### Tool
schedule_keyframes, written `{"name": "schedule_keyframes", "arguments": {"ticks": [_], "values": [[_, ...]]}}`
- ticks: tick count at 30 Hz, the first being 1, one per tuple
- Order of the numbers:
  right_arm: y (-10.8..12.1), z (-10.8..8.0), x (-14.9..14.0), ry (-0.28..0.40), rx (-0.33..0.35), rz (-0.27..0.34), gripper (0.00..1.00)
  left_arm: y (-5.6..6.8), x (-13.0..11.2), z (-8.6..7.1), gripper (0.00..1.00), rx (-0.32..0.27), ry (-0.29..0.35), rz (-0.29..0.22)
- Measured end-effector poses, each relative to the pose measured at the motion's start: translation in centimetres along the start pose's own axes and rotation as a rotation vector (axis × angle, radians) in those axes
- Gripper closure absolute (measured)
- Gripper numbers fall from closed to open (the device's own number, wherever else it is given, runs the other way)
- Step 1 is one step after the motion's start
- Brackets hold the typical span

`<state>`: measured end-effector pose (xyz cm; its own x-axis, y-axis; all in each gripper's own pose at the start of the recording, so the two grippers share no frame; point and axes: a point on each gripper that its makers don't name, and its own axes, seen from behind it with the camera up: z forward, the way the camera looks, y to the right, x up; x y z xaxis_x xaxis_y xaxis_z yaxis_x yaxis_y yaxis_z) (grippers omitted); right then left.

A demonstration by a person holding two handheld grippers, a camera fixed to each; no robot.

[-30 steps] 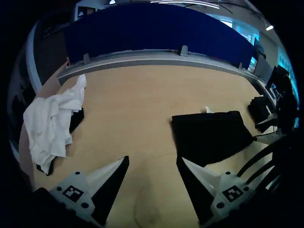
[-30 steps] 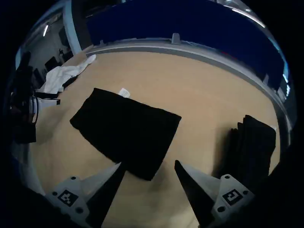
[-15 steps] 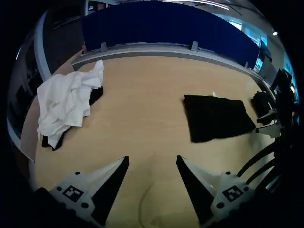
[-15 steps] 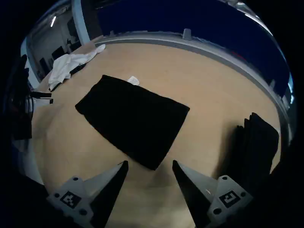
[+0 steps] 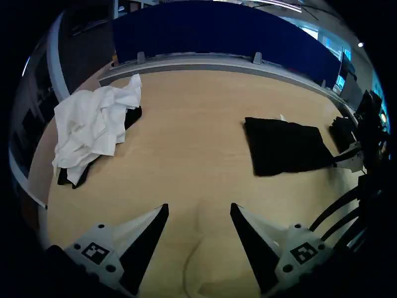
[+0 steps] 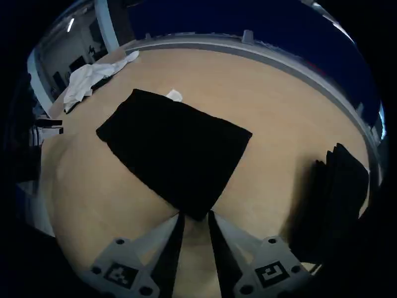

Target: Fold towel

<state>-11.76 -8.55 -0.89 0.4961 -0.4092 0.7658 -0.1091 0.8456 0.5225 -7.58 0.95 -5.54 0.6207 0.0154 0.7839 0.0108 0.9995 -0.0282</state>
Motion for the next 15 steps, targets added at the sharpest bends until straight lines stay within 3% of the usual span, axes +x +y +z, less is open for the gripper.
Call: {"name": "schedule_keyframes", "arguments": {"ticks": [15], "values": [[0.13,0.22,-0.37,-0.013,-0.001,-0.019,0.91,-0.18,-0.25,-0.04,0.08,-0.003,-0.003,0.0]]}}
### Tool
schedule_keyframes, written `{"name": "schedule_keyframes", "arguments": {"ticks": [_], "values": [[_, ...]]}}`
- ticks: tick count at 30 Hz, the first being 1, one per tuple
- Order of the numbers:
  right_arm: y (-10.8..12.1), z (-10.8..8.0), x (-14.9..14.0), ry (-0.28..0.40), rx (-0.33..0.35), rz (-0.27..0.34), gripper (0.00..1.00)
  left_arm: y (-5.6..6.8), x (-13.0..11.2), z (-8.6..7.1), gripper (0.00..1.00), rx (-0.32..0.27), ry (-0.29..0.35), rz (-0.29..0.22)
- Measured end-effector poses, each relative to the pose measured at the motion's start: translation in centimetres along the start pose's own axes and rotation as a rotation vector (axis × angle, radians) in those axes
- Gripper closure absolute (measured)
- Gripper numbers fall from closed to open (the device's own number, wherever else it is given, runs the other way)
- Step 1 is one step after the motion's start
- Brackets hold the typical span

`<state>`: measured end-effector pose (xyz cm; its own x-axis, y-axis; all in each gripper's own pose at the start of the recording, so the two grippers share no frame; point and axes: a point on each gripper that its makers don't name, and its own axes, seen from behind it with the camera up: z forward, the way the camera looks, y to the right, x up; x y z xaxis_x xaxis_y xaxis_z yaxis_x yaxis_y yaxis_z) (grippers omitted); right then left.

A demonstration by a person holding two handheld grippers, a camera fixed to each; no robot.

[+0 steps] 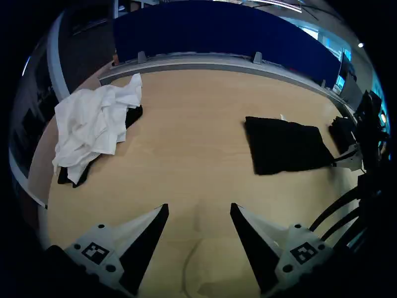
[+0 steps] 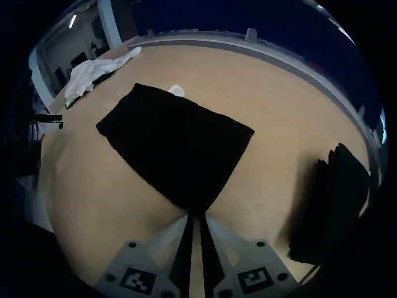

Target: Fold towel

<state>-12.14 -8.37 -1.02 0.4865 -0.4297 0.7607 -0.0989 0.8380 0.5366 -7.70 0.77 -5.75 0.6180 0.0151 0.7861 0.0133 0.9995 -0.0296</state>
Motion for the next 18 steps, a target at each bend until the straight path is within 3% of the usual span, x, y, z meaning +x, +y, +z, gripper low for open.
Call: {"name": "schedule_keyframes", "arguments": {"ticks": [8,18], "values": [[0.0,-0.5,0.4,0.012,-0.009,-0.015,0.96,0.0,-0.2,0.0,0.08,-0.001,-0.003,-0.002],[-0.2,-2.1,3.5,0.059,-0.009,-0.053,0.97,0.0,0.2,-0.3,0.08,-0.006,0.004,-0.01]]}}
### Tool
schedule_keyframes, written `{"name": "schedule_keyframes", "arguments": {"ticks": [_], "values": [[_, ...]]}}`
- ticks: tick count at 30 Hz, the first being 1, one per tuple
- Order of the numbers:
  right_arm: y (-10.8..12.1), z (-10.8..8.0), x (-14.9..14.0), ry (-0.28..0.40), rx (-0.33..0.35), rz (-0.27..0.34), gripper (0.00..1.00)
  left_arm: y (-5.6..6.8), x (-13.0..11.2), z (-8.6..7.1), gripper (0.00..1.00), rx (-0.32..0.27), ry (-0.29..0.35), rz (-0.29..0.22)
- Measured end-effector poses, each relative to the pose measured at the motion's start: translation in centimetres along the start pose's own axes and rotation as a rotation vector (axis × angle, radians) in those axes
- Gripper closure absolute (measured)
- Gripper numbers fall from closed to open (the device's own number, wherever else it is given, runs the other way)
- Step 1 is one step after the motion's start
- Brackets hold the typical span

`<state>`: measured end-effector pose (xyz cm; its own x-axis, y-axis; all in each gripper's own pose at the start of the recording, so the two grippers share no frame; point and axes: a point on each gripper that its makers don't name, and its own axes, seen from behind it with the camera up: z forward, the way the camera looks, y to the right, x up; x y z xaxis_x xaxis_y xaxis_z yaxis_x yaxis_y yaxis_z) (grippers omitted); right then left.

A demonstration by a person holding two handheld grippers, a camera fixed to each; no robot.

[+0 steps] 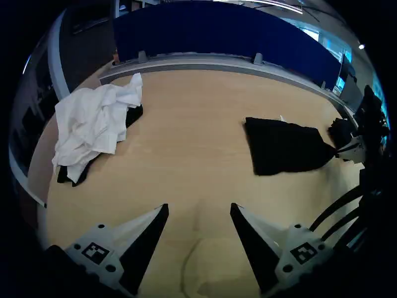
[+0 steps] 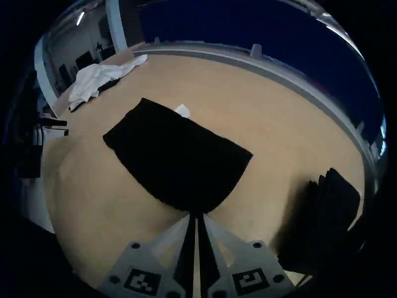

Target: Fold towel

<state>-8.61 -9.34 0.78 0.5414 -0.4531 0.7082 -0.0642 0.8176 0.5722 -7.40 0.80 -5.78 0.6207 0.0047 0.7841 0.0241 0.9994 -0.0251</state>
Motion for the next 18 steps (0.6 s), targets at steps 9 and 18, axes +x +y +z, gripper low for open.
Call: {"name": "schedule_keyframes", "arguments": {"ticks": [9,18], "values": [[-0.5,-1.5,4.7,0.066,0.001,-0.051,0.97,-0.2,0.4,-0.4,0.08,-0.004,0.011,-0.008],[-1.7,-1.9,9.8,0.138,0.005,-0.093,0.97,-0.4,0.7,-0.7,0.08,-0.007,0.021,-0.012]]}}
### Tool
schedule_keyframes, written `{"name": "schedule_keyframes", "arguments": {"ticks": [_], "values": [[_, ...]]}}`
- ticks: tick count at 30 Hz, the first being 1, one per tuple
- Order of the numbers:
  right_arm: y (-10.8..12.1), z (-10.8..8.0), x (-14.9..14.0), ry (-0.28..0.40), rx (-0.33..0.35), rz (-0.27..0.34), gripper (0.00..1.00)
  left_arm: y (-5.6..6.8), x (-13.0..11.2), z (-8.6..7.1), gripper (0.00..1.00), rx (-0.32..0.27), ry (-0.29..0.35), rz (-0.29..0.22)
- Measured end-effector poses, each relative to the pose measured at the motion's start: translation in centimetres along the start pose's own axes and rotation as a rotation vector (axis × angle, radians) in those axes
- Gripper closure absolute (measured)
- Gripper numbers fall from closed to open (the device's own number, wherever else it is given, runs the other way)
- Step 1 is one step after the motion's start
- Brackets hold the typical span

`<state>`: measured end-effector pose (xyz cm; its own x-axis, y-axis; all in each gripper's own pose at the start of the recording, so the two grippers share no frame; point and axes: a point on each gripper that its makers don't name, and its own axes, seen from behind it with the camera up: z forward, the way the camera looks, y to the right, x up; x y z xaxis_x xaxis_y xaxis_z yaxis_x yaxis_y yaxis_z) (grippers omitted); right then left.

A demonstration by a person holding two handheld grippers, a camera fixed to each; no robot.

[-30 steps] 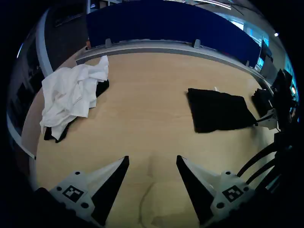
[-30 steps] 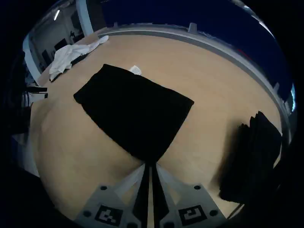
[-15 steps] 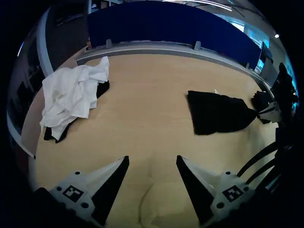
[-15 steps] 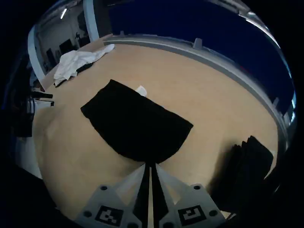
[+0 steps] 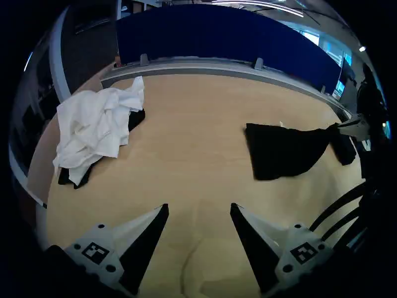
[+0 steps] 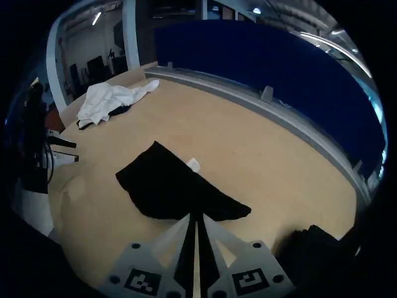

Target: Fold towel

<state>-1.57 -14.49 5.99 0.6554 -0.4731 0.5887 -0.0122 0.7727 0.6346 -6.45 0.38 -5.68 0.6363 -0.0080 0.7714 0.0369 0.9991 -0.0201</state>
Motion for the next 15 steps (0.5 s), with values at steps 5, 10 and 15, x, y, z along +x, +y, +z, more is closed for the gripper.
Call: {"name": "schedule_keyframes", "arguments": {"ticks": [5,10,15], "values": [[-0.4,0.7,1.4,0.004,0.006,-0.017,0.97,0.1,0.1,-0.2,0.08,-0.005,0.007,-0.004],[-1.1,1.1,2.7,0.006,0.019,-0.04,0.97,0.1,0.2,-0.3,0.08,-0.009,0.013,-0.016],[-2.7,2.0,4.3,0.007,0.045,-0.078,0.97,0.0,0.2,-0.4,0.08,-0.01,0.018,-0.029]]}}
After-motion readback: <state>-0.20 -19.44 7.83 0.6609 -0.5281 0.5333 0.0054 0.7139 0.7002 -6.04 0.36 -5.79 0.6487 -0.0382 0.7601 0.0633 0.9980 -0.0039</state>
